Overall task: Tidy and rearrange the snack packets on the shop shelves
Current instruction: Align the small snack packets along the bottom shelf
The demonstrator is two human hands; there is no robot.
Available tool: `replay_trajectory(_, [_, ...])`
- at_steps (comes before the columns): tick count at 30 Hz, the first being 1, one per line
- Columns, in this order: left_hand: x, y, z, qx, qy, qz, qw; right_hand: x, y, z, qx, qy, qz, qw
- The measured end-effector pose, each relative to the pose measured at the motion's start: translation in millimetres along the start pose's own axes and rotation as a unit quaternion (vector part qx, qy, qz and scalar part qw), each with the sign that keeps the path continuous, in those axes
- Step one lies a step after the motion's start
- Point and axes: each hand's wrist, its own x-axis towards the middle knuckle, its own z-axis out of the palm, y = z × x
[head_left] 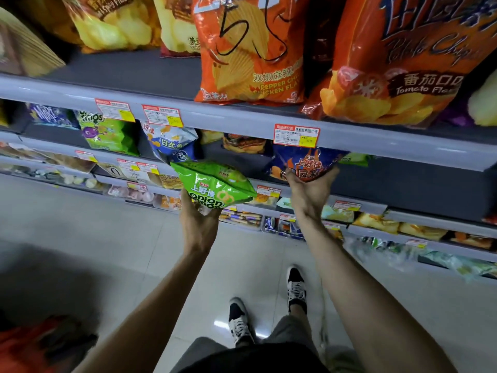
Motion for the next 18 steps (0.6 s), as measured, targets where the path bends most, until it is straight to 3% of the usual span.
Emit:
replay_trajectory(9, [7, -17, -58, 0.04, 0.006, -0.003, 0.999, -32, -4, 96, -0.064, -0.039, -0.001, 0.997])
replay_trajectory(18, [10, -11, -62, 0.099, -0.003, 0.015, 0.995, -34, -9, 102, -0.164, -0.076, -0.011, 0.983])
